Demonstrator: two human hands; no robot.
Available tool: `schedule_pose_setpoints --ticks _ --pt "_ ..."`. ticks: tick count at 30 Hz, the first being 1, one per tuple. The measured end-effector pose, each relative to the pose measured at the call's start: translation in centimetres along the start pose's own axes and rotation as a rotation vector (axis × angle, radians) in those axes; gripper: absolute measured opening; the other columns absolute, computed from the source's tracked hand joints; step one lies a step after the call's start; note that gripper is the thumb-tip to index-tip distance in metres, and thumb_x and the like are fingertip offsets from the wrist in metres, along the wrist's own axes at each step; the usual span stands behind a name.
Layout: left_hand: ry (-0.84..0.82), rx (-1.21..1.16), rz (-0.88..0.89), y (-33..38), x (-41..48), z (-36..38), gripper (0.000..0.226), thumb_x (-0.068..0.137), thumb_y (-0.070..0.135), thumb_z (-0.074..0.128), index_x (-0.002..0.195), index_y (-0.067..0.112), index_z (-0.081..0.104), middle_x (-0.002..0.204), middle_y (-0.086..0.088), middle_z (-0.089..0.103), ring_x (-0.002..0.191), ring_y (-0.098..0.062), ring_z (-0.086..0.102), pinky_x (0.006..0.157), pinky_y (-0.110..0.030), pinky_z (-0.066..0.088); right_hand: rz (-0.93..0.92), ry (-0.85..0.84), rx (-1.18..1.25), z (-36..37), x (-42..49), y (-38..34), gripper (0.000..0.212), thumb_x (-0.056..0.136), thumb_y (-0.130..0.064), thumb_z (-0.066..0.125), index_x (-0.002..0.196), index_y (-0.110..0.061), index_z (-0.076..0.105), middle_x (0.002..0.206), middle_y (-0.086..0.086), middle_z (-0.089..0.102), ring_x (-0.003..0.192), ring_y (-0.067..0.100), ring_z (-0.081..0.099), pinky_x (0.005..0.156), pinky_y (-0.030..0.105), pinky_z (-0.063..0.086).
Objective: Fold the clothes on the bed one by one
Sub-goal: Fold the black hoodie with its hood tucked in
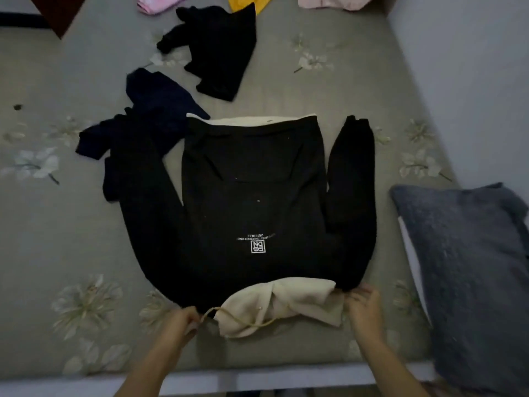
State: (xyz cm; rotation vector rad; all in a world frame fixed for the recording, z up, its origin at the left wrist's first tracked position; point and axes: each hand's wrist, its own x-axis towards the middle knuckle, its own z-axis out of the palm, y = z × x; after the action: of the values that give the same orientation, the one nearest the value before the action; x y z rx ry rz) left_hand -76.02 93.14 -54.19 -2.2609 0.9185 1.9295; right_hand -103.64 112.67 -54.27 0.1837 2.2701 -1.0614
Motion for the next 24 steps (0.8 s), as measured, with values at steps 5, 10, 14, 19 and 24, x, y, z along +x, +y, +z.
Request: schedule_pose_setpoints --ticks 5,10,14,19,24 --pt "-0.218 0.665 0.231 -3.5 1.5 2.8 0.025 0.081 -0.004 0.058 0.102 0.009 0.063 0.097 -0.008 0.062 0.094 -0.023 0.059 0.076 -0.029 0.047 0.012 -0.165 -0.17 1.7 0.6 3.8 0.037 0.09 0.006 0.044 0.124 -0.008 0.05 0.114 0.016 0.058 0.082 0.021 0.053 0.063 0.027 0.04" --pt "-0.124 0.98 0.414 -4.6 1.8 5.0 0.047 0.088 0.049 0.06 0.119 0.014 0.054 0.112 -0.008 0.048 0.117 -0.027 0.042 0.097 -0.031 0.037 -0.168 -0.196 -0.352 2.3 1.5 4.1 0.043 0.079 -0.013 0.072 0.12 -0.015 0.061 0.131 0.008 0.049 0.116 0.029 0.05 0.094 0.047 0.045" --pt "-0.179 0.778 0.604 -2.8 0.1 4.3 0.028 0.09 0.042 0.06 0.078 0.018 0.066 0.068 0.007 0.065 0.07 -0.007 0.061 0.063 -0.022 0.047 -0.238 -0.262 -0.32 1.0 1.0 1.9 0.024 0.074 -0.025 0.065 0.054 -0.03 0.053 0.071 -0.009 0.052 0.071 0.008 0.05 0.065 0.033 0.041" --pt "-0.494 0.54 0.216 -0.7 -1.3 2.0 0.032 0.083 0.046 0.066 0.094 0.016 0.07 0.082 0.002 0.075 0.077 -0.015 0.071 0.065 -0.024 0.052 0.135 -0.526 -0.021 -1.8 -1.6 -0.6 0.003 0.06 -0.012 0.056 0.061 -0.015 0.054 0.061 0.006 0.045 0.063 0.021 0.041 0.053 0.027 0.031" --pt "-0.823 0.561 -0.126 -0.2 -2.6 -0.6 0.077 0.051 0.039 0.091 0.117 0.015 0.061 0.111 -0.013 0.07 0.097 -0.024 0.067 0.081 -0.035 0.052 0.367 -0.771 0.018 -4.3 -3.6 -1.4 0.049 0.071 0.003 0.061 0.119 0.002 0.059 0.115 0.032 0.06 0.108 0.047 0.056 0.095 0.054 0.043"
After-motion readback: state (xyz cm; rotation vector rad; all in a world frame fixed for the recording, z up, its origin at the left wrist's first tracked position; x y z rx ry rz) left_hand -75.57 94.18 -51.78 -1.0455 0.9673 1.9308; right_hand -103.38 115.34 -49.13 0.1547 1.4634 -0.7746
